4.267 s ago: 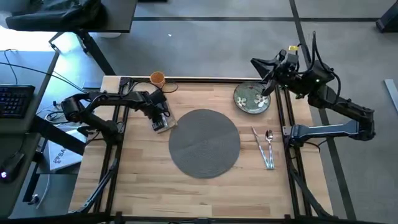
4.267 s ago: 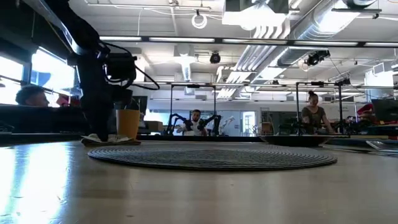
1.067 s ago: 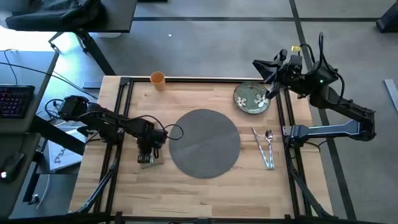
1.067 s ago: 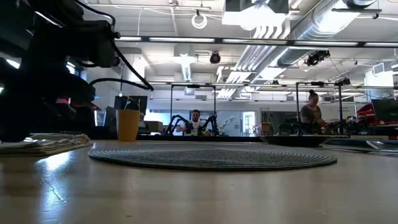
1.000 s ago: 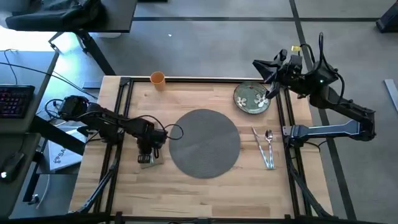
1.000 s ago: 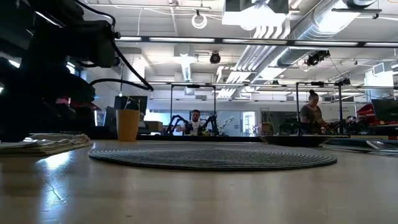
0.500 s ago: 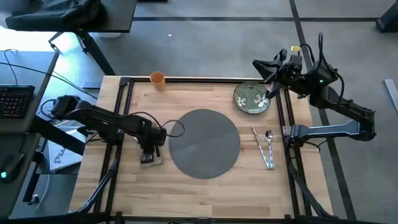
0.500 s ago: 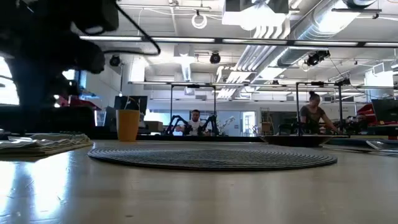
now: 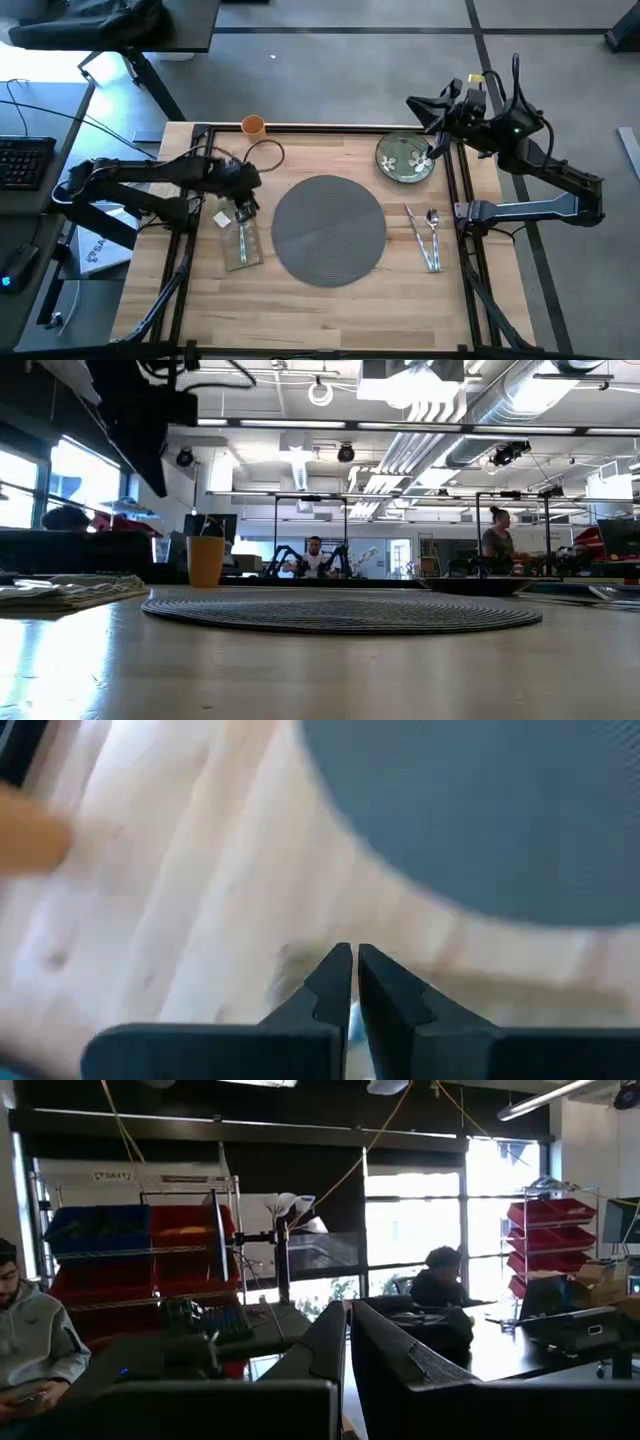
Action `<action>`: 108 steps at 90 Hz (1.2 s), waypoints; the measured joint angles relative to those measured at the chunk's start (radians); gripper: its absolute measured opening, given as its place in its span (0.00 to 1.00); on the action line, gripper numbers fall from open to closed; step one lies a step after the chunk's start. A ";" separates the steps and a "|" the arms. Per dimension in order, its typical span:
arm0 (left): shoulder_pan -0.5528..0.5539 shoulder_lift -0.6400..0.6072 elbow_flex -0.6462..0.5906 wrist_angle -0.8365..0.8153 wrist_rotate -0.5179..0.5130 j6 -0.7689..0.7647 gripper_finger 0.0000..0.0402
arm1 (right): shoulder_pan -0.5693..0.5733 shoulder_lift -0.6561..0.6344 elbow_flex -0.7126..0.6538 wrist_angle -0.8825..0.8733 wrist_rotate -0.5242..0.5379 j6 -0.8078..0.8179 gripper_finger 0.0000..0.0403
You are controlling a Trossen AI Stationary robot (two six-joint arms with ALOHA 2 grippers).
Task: Set table place
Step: Move the brown table napkin to the left of the gray table mat
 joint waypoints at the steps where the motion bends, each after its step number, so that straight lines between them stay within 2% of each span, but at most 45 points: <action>1: 0.010 0.002 0.004 -0.005 0.007 0.011 0.01 | 0.000 0.000 0.000 0.000 0.000 0.000 0.00; 20: 0.170 0.065 0.078 -0.134 0.079 0.116 0.01 | 0.000 0.000 0.000 0.000 0.000 0.000 0.00; 35: 0.233 0.129 0.084 -0.235 0.155 0.170 0.01 | 0.000 0.000 0.000 0.000 0.000 -0.024 0.00; 53: 0.234 0.199 0.084 -0.257 0.248 0.146 0.01 | 0.000 0.000 0.000 0.000 0.000 -0.026 0.00; 89: 0.217 0.293 0.083 -0.324 0.251 0.108 0.01 | -0.003 0.000 0.000 0.000 0.000 -0.026 0.00; 100: 0.197 0.319 0.072 -0.286 0.260 0.118 0.01 | -0.003 0.000 0.000 0.000 0.000 -0.026 0.00; 108: 0.185 0.330 0.071 -0.188 0.270 0.122 0.01 | -0.003 0.000 0.000 0.001 0.000 -0.026 0.00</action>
